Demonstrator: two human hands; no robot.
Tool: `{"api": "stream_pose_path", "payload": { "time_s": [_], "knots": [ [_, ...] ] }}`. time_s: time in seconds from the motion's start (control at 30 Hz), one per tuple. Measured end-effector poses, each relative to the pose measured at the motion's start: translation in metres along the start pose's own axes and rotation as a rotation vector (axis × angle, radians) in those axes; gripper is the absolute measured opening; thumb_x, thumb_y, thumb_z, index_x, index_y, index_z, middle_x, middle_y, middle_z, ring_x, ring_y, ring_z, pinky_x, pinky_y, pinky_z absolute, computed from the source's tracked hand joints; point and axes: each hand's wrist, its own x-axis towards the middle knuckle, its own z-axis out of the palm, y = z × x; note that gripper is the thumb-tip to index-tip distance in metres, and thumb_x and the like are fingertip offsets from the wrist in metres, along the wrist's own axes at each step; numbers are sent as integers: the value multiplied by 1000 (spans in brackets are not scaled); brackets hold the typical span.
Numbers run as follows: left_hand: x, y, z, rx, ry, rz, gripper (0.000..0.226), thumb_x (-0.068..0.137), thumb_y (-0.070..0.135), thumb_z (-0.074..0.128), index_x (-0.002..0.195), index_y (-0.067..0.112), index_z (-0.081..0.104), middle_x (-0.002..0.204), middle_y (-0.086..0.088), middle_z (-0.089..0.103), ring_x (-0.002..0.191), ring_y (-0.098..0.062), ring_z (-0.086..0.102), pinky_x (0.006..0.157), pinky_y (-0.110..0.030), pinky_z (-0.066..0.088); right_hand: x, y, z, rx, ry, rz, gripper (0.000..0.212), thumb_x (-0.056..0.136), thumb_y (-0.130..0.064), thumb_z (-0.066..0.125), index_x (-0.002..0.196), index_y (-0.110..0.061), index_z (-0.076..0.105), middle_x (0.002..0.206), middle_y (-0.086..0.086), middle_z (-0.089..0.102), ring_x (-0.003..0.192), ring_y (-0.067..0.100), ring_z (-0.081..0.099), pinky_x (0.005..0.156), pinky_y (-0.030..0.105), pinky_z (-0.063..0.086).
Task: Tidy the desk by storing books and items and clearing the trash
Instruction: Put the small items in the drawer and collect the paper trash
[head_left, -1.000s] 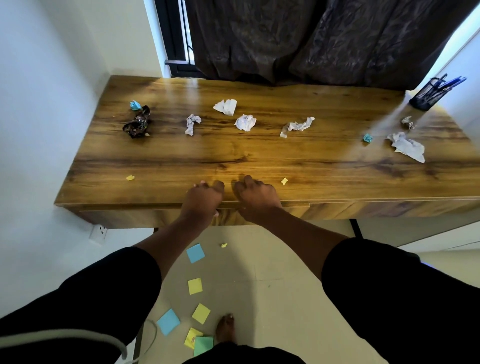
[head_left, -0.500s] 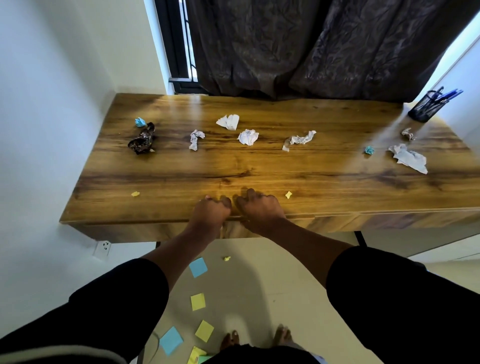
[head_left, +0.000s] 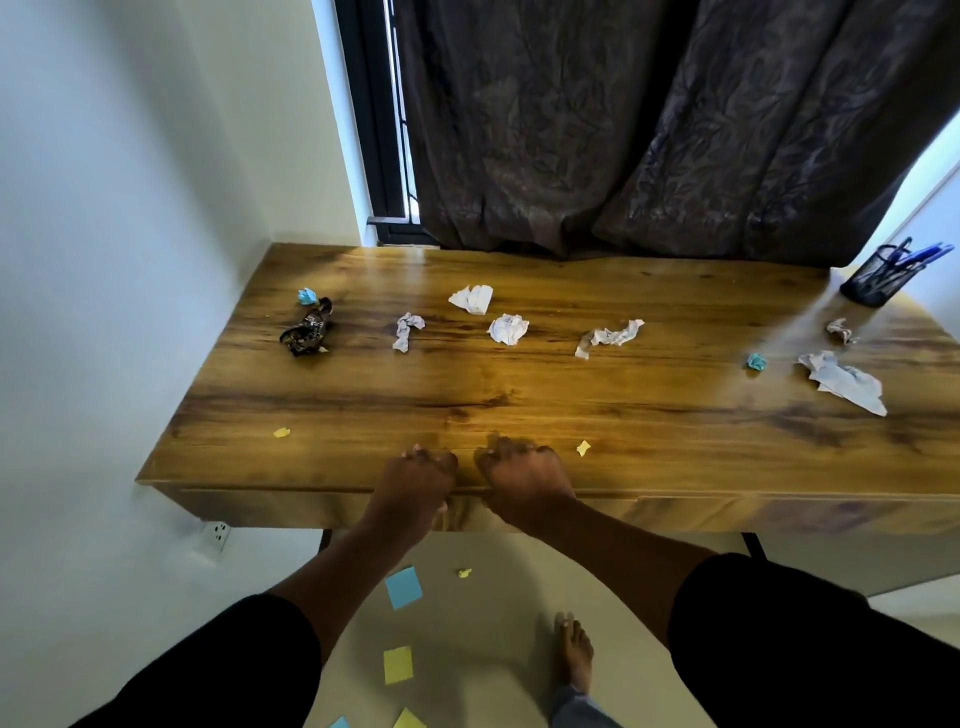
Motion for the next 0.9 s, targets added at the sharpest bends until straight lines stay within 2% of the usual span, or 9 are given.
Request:
{"api": "stream_pose_path", "payload": {
  "time_s": [0.2,0.33,0.4,0.47,0.57,0.67,0.73,0.8,0.9],
  "knots": [
    [2,8,-3,-14,-58,-88,64,43,32,100,97,18,71,77,-7,72,64,-22,70,51,-29,53,2,13,0,17,-10,-163,38,98,-35,55,132,-16,55,128,16,58,89,30,66,81,41,48],
    [26,5,-35,79,-154,27,56,80,54,76,122,21,62,112,-4,71,104,-26,68,84,-34,51,19,38,-14,-72,-32,-397,41,97,-56,50,121,-25,63,112,8,67,84,28,67,63,33,40],
    [46,-1,-55,57,-223,52,60,80,66,68,119,21,66,118,-4,70,110,-26,66,87,-34,49,37,54,-24,-94,-54,-453,42,99,-57,46,112,-23,68,110,5,71,91,29,70,62,32,40],
    [68,-8,-68,-16,-297,-14,64,80,74,63,115,21,69,118,-4,69,110,-26,65,84,-33,48,55,71,-28,-66,-49,-435,36,101,-49,50,115,-22,67,114,6,70,100,32,69,70,37,46],
    [97,-18,-75,-225,-320,-205,55,87,72,57,116,28,70,119,2,69,113,-23,64,82,-32,49,84,103,-29,84,-10,-290,35,99,-37,54,130,-21,57,129,8,61,117,34,60,84,40,47],
    [113,-21,-67,-537,-171,-427,26,91,53,64,100,30,72,107,9,71,105,-18,66,76,-28,50,114,130,-29,98,59,-192,43,93,-33,63,134,-24,55,137,7,53,126,32,50,90,41,48],
    [121,-19,-61,-834,-86,-621,20,87,48,68,92,29,72,97,13,73,96,-14,71,74,-27,54,138,146,-28,146,45,-129,50,92,-23,62,140,-25,51,149,8,45,135,32,42,101,42,45],
    [126,-16,-57,-1099,-15,-765,23,86,48,68,96,28,75,96,9,76,92,-15,73,80,-37,61,156,159,-28,196,47,-90,51,93,-17,57,142,-27,50,158,5,37,143,30,32,110,42,40],
    [135,-4,-64,-1382,59,-937,16,97,40,64,98,26,72,103,-9,76,96,-25,73,87,-48,60,181,172,-32,282,35,-31,51,97,-14,59,145,-28,48,159,1,35,144,29,32,112,42,39]
  ]
}}
